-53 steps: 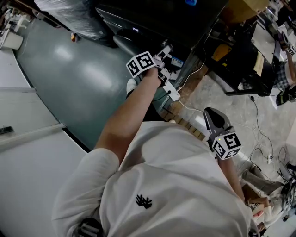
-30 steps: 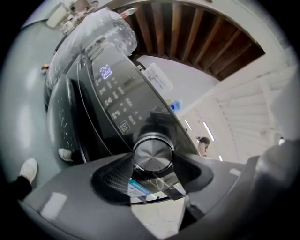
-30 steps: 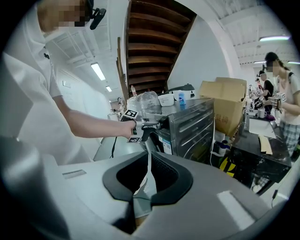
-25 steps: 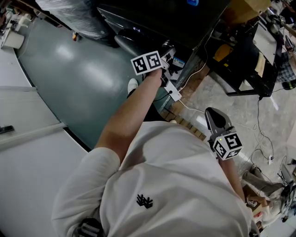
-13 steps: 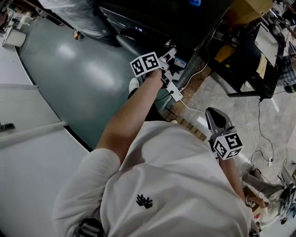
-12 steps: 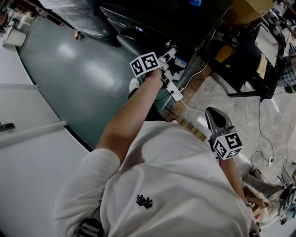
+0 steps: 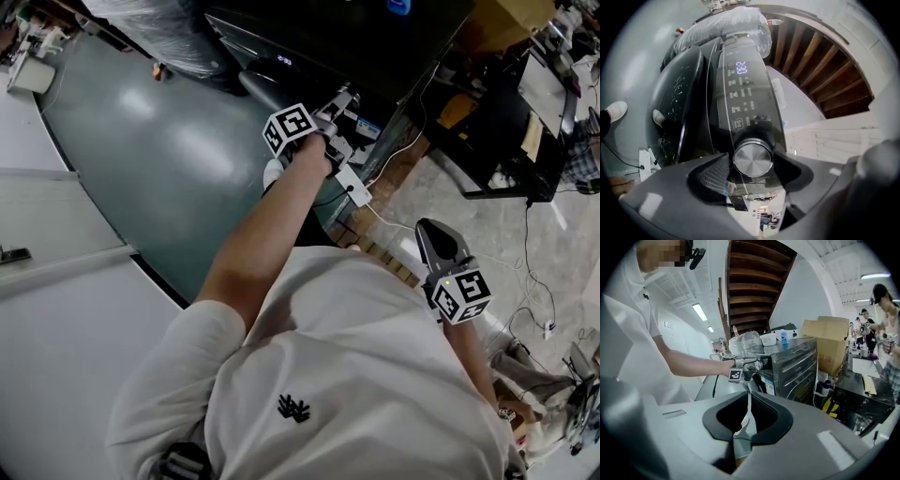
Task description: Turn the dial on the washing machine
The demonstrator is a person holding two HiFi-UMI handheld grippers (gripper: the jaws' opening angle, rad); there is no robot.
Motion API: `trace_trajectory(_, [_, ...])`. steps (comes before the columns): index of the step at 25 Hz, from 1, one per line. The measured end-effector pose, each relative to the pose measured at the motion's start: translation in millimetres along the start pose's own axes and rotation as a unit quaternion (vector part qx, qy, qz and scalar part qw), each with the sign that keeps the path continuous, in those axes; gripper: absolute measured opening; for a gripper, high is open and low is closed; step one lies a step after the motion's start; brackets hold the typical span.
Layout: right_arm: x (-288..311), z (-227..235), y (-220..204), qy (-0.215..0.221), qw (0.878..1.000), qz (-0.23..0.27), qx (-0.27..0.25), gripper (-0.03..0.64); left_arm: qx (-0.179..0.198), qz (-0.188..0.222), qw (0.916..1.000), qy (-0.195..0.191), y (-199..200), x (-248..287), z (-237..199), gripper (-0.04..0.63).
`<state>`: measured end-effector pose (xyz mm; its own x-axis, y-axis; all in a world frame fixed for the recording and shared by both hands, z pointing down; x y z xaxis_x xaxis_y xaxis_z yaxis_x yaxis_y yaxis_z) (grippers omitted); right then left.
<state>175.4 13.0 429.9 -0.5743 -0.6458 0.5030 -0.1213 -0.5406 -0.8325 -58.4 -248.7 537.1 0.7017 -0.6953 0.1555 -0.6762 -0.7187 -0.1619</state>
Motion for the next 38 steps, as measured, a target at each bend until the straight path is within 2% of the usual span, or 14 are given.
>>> trace_trajectory(4, [-0.3,-0.1,-0.6,-0.001,1.000,0.000,0.001,0.015,-0.011,-0.001,0.9999,0.001,-1.3,3.7,-1.3,0.327])
trace_trajectory(9, [-0.3,-0.3,-1.5,-0.003,1.000,-0.002,0.004,0.015,0.023,-0.014,0.9996,0.012,0.9,4.0,2.8,0.319])
trace_trajectory(14, [0.3,-0.1,0.3,-0.004,1.000,-0.001,0.002,0.015,0.108,-0.026,0.9928,0.044,2.6,4.3,9.0,0.318])
trace_trajectory(16, [0.9,-0.3,0.6,-0.006,1.000,-0.001,0.002,0.015,0.153,-0.032,0.9858,0.063,3.4,4.1,11.0,0.318])
trace_trajectory(19, [1.4,-0.3,1.1,-0.008,1.000,-0.001,0.003,0.015,0.218,-0.040,0.9708,0.092,3.9,3.8,14.3,0.318])
trace_trajectory(21, [1.9,-0.3,0.5,-0.009,1.000,0.000,0.003,0.015,0.240,-0.041,0.9648,0.100,3.9,3.5,14.2,0.318])
trace_trajectory(30, [0.0,-0.2,0.2,-0.009,1.000,0.003,0.003,0.015,0.233,-0.037,0.9674,0.093,2.4,2.0,14.4,0.319])
trace_trajectory(38, [-6.4,-2.3,-0.5,-0.005,1.000,0.009,-0.002,0.015,0.269,-0.041,0.9556,0.114,-7.6,-13.6,18.7,0.319])
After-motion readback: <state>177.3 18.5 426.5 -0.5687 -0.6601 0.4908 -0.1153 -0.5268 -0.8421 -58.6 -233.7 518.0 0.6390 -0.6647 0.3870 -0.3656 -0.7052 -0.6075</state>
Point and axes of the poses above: the fingertips, and each gripper's own axes: x forward along the fingers, z to its right, y out of its top, the point moved 6 cm from there along -x, backward along the fingers, and after that the axes turned 5 degrees about -z, right-handed, at the moved point
